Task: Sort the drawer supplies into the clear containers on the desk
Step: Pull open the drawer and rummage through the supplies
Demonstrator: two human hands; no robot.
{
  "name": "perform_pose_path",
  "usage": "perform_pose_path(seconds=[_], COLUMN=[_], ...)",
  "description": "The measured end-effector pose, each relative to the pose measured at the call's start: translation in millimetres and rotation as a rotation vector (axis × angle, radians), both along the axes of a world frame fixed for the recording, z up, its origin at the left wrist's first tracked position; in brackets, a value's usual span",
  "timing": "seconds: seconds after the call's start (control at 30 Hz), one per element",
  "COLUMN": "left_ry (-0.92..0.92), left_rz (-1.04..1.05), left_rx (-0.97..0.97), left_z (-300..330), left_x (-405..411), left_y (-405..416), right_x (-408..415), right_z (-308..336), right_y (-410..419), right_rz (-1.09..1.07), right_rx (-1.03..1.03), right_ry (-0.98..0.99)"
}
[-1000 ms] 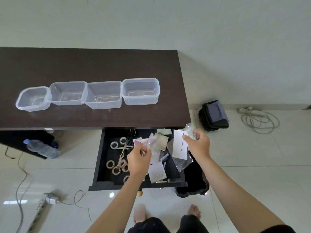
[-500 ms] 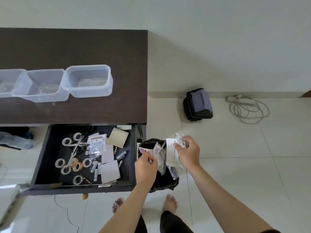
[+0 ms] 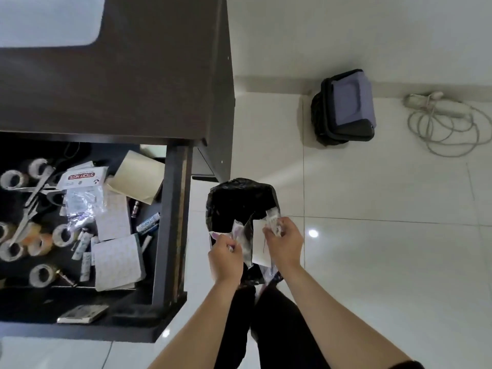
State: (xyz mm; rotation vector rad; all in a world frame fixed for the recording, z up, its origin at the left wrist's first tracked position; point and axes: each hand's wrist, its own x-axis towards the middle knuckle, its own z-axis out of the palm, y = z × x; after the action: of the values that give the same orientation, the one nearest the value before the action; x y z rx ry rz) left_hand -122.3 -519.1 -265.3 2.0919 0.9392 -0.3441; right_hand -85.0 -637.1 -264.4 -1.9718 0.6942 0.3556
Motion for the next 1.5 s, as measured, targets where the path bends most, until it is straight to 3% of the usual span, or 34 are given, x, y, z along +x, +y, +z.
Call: perform_pose_path(seconds=[0.23,0.33,0.47,0.67,0.9,1.2,1.37,1.5], left_ry=[0.133,0.135,0.138,0.170,0.156,-0.166,-0.357,-0.375], left_rz=[-0.087,-0.197,-0.189,-0.141,-0.150,-0.194,-0.095,0.014], left_rx=[-0.163,-0.236,-0.269,-0.222,-0.209,-0.149,-0.051,0.010], left_z=[-88,-109,-106,-60,48,203,240,249], left_x=[10,7,5,-9,-45,-64,-60,-59], left_y=[7,10,9,4,-11,-2,40,90], right_x=[10,12,10,-1,-34,-77,-68,-54], right_z=[-95,-103,-95,-57,43,180,226,248], right_y=[13,14,8,-6,-18,-1,40,77], right_rz=[0.077,0.096,0.158,0.251,0.164,0.052,0.050,0.193], right_rx=[0.011,0.091,0.144,0.116,0.099,0.159,0.202,0.228], right_ry=[0.012,0.076,0.177,0.289,0.295,0.075,-0.097,-0.183])
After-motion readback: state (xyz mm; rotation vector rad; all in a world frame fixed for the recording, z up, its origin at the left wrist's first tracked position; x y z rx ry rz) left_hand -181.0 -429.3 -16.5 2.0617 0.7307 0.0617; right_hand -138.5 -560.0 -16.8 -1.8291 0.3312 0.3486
